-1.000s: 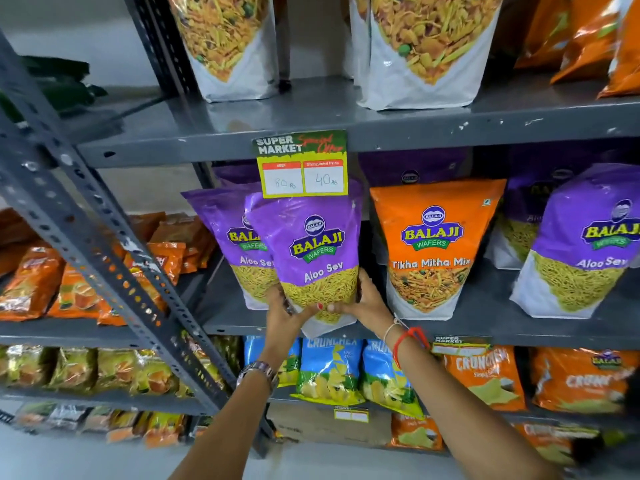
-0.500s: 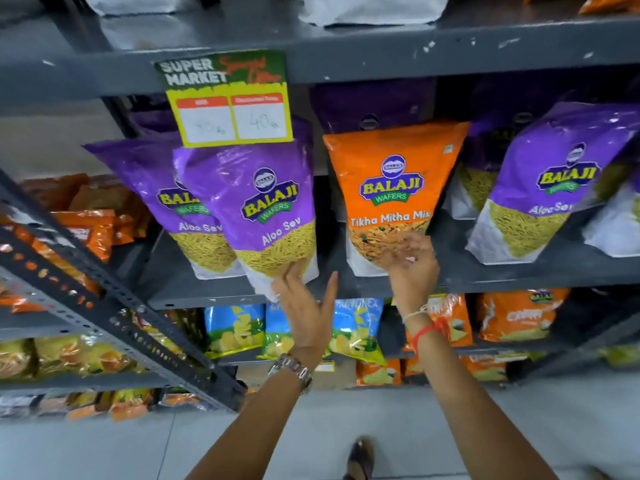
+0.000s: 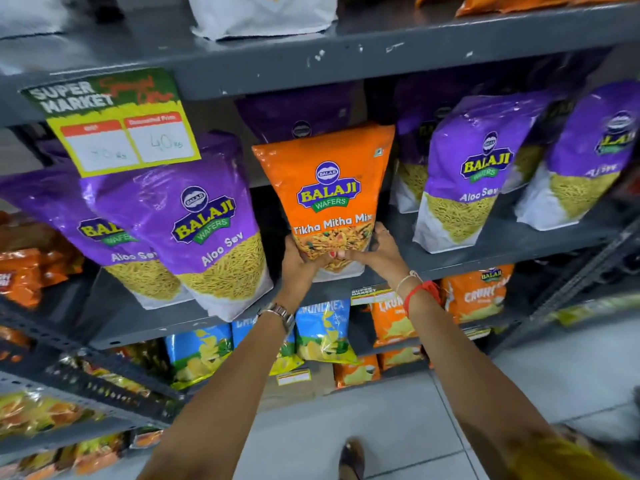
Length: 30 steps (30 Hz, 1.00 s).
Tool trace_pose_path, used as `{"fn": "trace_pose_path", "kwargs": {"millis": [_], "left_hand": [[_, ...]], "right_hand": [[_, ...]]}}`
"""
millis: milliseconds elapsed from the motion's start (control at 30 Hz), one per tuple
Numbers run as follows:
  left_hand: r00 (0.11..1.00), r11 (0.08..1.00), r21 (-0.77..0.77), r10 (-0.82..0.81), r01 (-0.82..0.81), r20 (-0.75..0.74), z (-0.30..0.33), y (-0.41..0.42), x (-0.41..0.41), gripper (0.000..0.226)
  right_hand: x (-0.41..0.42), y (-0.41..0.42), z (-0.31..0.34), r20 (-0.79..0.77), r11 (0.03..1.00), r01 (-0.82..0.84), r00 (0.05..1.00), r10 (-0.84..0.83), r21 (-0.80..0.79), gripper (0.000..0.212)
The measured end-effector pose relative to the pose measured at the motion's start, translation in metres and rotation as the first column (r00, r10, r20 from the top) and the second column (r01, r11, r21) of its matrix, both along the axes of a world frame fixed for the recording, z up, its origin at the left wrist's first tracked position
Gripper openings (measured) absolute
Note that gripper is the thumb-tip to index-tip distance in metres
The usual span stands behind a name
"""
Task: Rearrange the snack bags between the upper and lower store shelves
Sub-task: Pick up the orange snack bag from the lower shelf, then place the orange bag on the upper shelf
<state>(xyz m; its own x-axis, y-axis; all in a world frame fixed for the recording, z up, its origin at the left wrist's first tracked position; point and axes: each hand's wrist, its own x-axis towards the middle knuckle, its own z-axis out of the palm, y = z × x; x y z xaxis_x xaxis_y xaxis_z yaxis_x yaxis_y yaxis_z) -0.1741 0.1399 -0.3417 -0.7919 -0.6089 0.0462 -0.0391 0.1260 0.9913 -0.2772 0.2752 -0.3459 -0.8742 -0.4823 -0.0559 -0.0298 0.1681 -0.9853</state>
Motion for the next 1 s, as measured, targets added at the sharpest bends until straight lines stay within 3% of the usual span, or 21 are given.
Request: {"fn": "trace_pose_path", "kwargs": {"millis": [267, 400, 700, 867, 1000], "left_hand": [[0.998, 0.998, -0.050, -0.026, 0.023, -0.061, 0.012, 0.025, 0.057, 0.065], [0.994, 0.988, -0.156, -0.036, 0.020, -0.102, 0.043, 0.031, 0.105, 0.071], [0.970, 0.860, -0.471, 0.104, -0.198, -0.218, 0.169, 0.021, 0.200, 0.045], [0.945, 0.804, -0.509, 0.193, -0.307, -0.265, 0.247, -0.011, 0.228, 0.054], [0.928, 0.738, -0.566, 0.253, -0.369, -0.274, 0.301, -0.049, 0.238, 0.060]], "right_hand": [[0.063, 0.032, 0.022, -0.077, 0.989, 0.054, 0.995, -0.065, -0.137, 0.066], [0.113, 0.049, 0.050, -0.148, 0.979, 0.042, 0.986, -0.072, -0.200, 0.063], [0.186, 0.032, 0.168, -0.346, 0.974, -0.015, 0.936, -0.066, -0.227, 0.076], [0.199, -0.012, 0.245, -0.452, 0.963, -0.099, 0.891, -0.026, -0.251, 0.071], [0.202, -0.056, 0.301, -0.529, 0.963, -0.131, 0.849, -0.015, -0.237, 0.081]]}}
